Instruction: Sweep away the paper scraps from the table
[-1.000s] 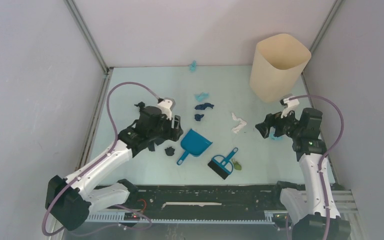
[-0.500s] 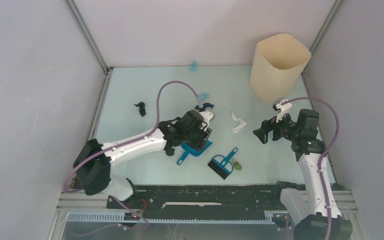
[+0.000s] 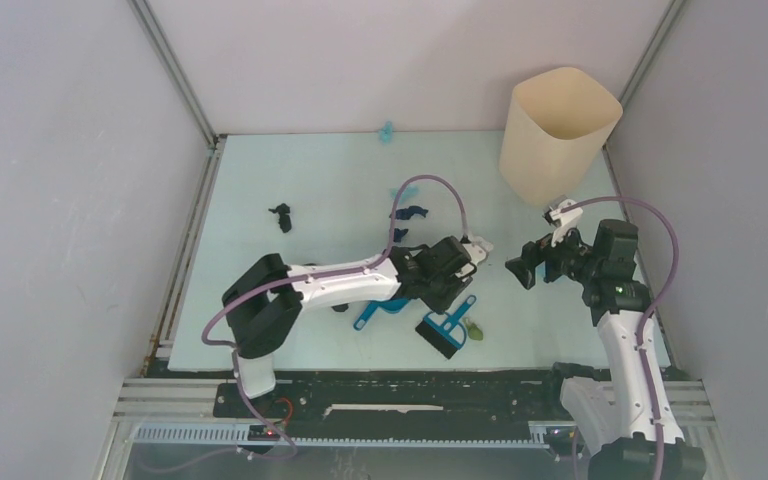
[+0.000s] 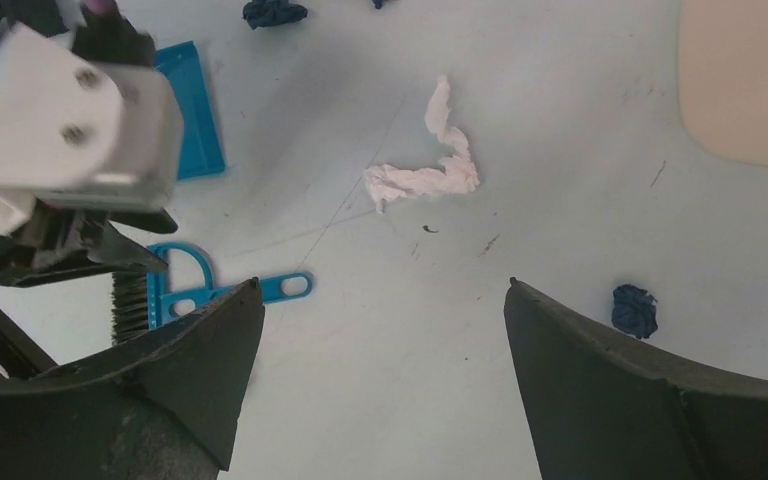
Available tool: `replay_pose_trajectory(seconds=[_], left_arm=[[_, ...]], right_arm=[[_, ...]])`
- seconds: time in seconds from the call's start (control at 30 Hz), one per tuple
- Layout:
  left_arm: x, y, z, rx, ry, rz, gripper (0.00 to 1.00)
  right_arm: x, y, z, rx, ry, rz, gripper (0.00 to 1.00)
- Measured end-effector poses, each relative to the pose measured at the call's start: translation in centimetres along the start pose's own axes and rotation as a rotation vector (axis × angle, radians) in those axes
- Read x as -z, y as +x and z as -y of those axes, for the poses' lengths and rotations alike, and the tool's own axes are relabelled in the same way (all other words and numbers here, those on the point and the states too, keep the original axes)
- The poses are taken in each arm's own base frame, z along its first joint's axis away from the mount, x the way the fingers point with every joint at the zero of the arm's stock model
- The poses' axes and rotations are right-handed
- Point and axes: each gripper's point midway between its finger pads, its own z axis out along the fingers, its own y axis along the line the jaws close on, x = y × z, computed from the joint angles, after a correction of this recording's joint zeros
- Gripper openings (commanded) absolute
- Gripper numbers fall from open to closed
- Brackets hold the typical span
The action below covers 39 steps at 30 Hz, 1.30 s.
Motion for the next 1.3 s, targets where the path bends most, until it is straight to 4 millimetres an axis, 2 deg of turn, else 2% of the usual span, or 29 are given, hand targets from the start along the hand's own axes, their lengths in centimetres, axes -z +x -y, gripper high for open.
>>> replay_pose_trajectory(seconds=[0.3, 0.53, 0.7, 0.83, 1.03, 1.13, 1.2, 1.3], left_arm=[[-2.0, 3.4, -0.7, -0.131, -0.017, -0.124, 0.40], [-3.5, 5.1, -1.1, -0.174, -0.015, -0.187, 0.34], [-3.6, 5.1, -0.9, -0.179, -0.002, -0.185, 0.24], [-3.7, 5.0, -0.8, -0.182, 0.003, -0.182, 0.11], [-3.7, 4.9, -1.0, -0.190, -0.005, -0.176, 0.00], [-2.6, 5.3, -1.4, -0.193, -0.021, -0.168, 0.00], [-0.8, 5.3, -1.8, -0.201, -0.035, -0.156, 0.00], [2.4, 3.6, -2.1, -0.218, -0.051, -0.087, 0.00]], right_arm=[[-0.3, 0.0, -0.6, 0.004, -0.018, -0.004, 0.96], [-0.8, 0.5, -0.7, -0.004, -0.028, -0.031, 0.96], [-0.8, 0.6, -0.5, -0.005, -0.018, -0.035, 0.96], [-0.8, 0.6, -0.4, -0.005, -0.013, -0.038, 0.96], [-0.8, 0.7, -0.4, -0.006, -0.009, -0.039, 0.99], [-0.9, 0.7, -0.5, -0.015, -0.016, -0.040, 0.99], [-1.0, 0.8, -0.6, -0.020, -0.025, -0.043, 0.99], [-1.4, 1.1, -1.0, -0.027, -0.045, -0.058, 1.00]])
